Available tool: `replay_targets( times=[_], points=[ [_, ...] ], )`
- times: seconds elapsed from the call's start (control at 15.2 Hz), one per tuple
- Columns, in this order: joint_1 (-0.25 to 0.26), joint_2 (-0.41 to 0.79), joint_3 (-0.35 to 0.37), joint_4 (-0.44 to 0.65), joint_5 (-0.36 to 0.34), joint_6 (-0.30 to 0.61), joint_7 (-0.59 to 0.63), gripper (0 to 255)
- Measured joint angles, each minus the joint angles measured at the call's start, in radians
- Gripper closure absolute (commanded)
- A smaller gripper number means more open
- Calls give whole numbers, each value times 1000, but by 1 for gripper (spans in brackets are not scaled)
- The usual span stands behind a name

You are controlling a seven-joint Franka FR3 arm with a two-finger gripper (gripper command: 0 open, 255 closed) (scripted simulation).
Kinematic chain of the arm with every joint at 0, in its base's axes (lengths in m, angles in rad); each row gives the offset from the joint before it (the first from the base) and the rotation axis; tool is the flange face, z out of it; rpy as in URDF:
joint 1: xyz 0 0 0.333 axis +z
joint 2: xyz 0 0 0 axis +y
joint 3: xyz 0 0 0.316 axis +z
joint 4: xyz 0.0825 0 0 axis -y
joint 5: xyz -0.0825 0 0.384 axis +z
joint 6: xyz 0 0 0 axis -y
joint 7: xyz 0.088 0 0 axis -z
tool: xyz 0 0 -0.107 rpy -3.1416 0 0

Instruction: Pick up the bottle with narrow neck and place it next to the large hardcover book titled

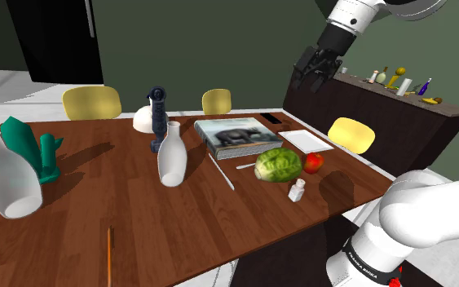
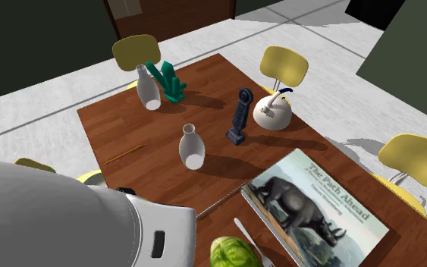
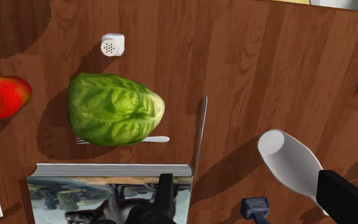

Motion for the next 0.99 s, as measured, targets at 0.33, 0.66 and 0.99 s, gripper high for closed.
replay_targets(
  times=[0.33, 0.66, 0.99],
  points=[
    [8, 81, 50, 3, 11, 75, 41, 0],
    [14, 226, 129, 48, 14, 173, 112, 0],
    [18, 376, 215, 103, -3, 261, 202, 0]
  ],
)
